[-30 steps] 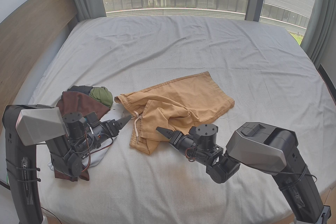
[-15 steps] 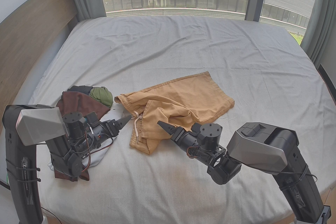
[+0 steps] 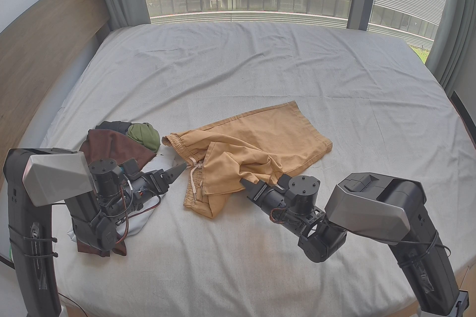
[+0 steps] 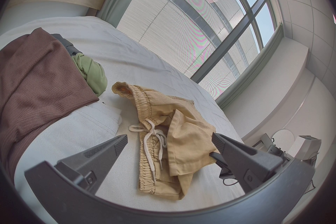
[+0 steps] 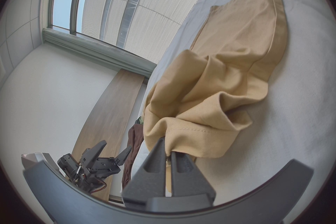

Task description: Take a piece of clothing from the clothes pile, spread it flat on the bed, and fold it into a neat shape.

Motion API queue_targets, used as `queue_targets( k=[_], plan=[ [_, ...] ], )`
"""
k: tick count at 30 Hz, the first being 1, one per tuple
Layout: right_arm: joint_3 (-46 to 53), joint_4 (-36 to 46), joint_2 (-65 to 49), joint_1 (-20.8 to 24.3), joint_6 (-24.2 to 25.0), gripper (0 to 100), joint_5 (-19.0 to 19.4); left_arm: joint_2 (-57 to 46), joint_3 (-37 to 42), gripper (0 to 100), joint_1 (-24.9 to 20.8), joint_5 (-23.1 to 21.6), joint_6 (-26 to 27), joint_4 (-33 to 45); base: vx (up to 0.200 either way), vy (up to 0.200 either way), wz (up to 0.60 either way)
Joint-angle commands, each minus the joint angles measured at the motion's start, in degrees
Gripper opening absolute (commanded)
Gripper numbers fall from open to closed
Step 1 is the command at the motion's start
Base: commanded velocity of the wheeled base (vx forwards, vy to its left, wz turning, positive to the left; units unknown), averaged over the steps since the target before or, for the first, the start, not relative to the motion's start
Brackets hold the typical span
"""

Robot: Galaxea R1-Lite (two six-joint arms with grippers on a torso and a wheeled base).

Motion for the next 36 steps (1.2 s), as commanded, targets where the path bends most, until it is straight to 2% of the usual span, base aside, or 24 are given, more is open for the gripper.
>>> queue_targets(
  k=[1,9,14,24,30,36],
  plan=[
    [2.5,-0.1,-2.4,-1.4,-1.1,0,-0.6,0.1,0.1,100,0.0,0.0,0.0,0.0,0.0,0.0,0.0],
    [12.7,-1.3,-12.8,-6.3,-2.4,0,-0.2,0.2,0.3,100,-0.2,0.0,0.0,0.0,0.0,0.0,0.0],
    [16.7,-1.3,-15.5,-8.9,-3.3,0,1.0,0.3,0.4,100,-0.4,0.0,0.0,0.0,0.0,0.0,0.0],
    [17.7,-1.1,-15.1,-14.4,-4.9,0,3.8,0.8,0.5,100,-0.5,0.0,0.0,0.0,0.0,0.0,0.0],
    [19.6,-1.2,-15.8,-17.1,-5.1,0,4.0,1.0,0.5,100,-0.5,0.0,0.0,0.0,0.0,0.0,0.0],
    [23.0,-1.4,-17.7,-20.3,-7.2,0,6.7,1.2,0.5,100,-0.5,0.0,0.0,0.0,0.0,0.0,0.0]
  ],
)
